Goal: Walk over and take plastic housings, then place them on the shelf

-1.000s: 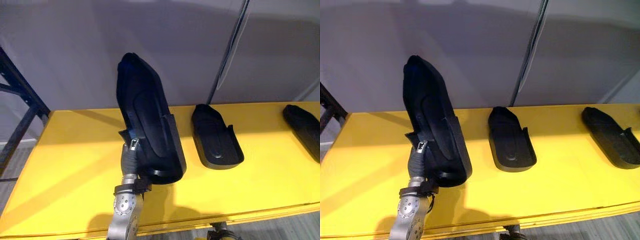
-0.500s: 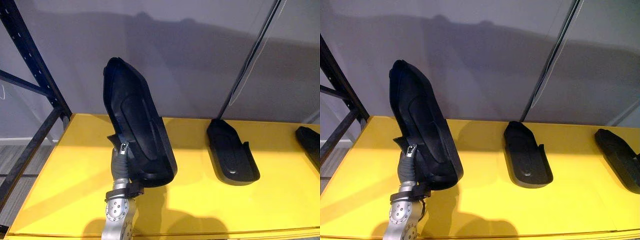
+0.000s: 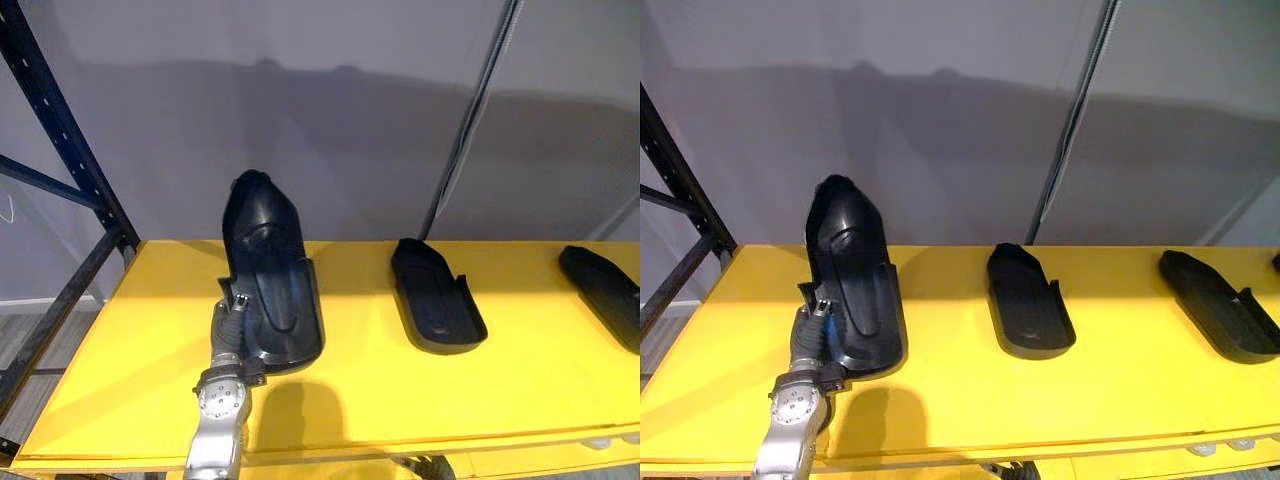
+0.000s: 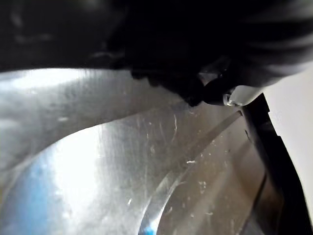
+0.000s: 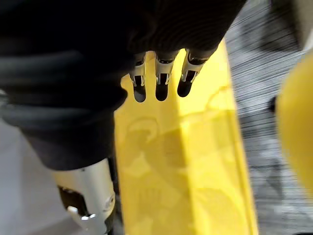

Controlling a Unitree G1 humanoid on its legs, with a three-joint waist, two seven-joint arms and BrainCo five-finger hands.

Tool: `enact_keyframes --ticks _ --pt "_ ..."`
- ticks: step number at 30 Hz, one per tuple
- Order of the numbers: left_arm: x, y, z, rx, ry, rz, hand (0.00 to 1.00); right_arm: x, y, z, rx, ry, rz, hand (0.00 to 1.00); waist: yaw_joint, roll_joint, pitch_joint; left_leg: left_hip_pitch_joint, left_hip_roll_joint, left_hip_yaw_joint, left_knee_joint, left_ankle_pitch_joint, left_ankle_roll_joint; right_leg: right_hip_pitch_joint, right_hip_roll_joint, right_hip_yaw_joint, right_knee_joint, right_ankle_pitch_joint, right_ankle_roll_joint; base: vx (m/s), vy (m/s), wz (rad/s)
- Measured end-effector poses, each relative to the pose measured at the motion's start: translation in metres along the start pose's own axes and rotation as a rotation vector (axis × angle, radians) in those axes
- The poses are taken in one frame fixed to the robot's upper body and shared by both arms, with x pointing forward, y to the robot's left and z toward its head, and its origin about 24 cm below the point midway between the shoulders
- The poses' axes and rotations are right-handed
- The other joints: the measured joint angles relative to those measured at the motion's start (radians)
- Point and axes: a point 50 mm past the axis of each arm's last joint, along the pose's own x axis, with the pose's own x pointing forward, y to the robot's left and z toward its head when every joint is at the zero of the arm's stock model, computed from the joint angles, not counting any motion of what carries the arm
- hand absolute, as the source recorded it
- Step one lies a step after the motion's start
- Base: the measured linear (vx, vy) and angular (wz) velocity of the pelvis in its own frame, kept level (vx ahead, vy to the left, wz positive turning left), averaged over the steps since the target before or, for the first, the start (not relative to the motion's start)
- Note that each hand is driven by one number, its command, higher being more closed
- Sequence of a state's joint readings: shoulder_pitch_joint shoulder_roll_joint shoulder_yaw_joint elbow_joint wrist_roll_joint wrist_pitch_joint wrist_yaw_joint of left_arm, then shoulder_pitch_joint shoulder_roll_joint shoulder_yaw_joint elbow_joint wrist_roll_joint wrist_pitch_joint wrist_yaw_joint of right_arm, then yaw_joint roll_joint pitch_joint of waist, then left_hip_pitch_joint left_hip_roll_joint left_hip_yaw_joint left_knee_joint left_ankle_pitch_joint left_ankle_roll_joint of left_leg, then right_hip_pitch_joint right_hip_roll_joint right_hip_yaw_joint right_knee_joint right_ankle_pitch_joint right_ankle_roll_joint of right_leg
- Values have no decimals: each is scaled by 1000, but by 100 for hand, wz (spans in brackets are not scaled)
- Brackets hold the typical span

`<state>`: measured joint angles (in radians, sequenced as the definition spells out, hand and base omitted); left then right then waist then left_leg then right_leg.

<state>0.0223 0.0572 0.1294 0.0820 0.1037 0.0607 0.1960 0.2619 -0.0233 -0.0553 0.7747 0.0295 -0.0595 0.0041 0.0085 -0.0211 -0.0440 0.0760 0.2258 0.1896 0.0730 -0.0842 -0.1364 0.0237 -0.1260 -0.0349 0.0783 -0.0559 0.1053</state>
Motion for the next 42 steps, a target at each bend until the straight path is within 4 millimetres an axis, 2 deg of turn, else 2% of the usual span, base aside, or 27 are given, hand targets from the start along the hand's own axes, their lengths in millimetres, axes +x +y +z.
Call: enact_keyframes --ticks 3,4,6,10,16,32,37,42 --pt "6 14 -12 39 71 37 100 0 1 0 -7 4 12 0 -10 -2 -1 -1 -11 3 -17 16 -4 -2 -4 17 -32 27 -7 -157 55 -9" --pt "8 18 -15 61 92 51 0 1 1 0 -8 4 19 0 -18 -4 -1 -1 -14 1 -20 20 -2 0 -5 22 -38 29 -9 -145 39 -3" --pt "11 24 -16 79 103 72 0 2 2 0 -11 10 23 0 -19 -4 0 0 -17 -2 -34 33 -4 -4 -5 25 -41 29 -10 -107 12 5" --pt "20 23 -13 105 116 74 0 3 2 0 -13 16 29 0 -20 -3 2 0 -27 -27 -63 47 -1 -3 -5 31 -55 29 -9 -68 3 14" --pt "31 29 0 125 89 113 0 7 5 2 -36 30 50 0 -22 -10 9 7 -32 -26 -74 54 -9 0 -5 47 -58 34 -6 60 15 -3" --pt "38 33 13 146 27 54 0 7 2 2 -24 35 49 0 -28 -11 21 24 -35 -27 -79 46 5 13 -5 54 -62 29 -19 4 5 -1" --pt "37 31 32 120 -64 47 0 8 3 2 -24 34 55 0 -27 -12 24 25 -35 -27 -79 46 5 12 -5 54 -57 27 -20 0 0 0" --pt "27 29 58 93 -204 47 0 8 3 1 -22 39 56 0 -17 -15 29 16 -32 -27 -37 21 3 12 -5 79 -43 14 -2 -2 5 -5"
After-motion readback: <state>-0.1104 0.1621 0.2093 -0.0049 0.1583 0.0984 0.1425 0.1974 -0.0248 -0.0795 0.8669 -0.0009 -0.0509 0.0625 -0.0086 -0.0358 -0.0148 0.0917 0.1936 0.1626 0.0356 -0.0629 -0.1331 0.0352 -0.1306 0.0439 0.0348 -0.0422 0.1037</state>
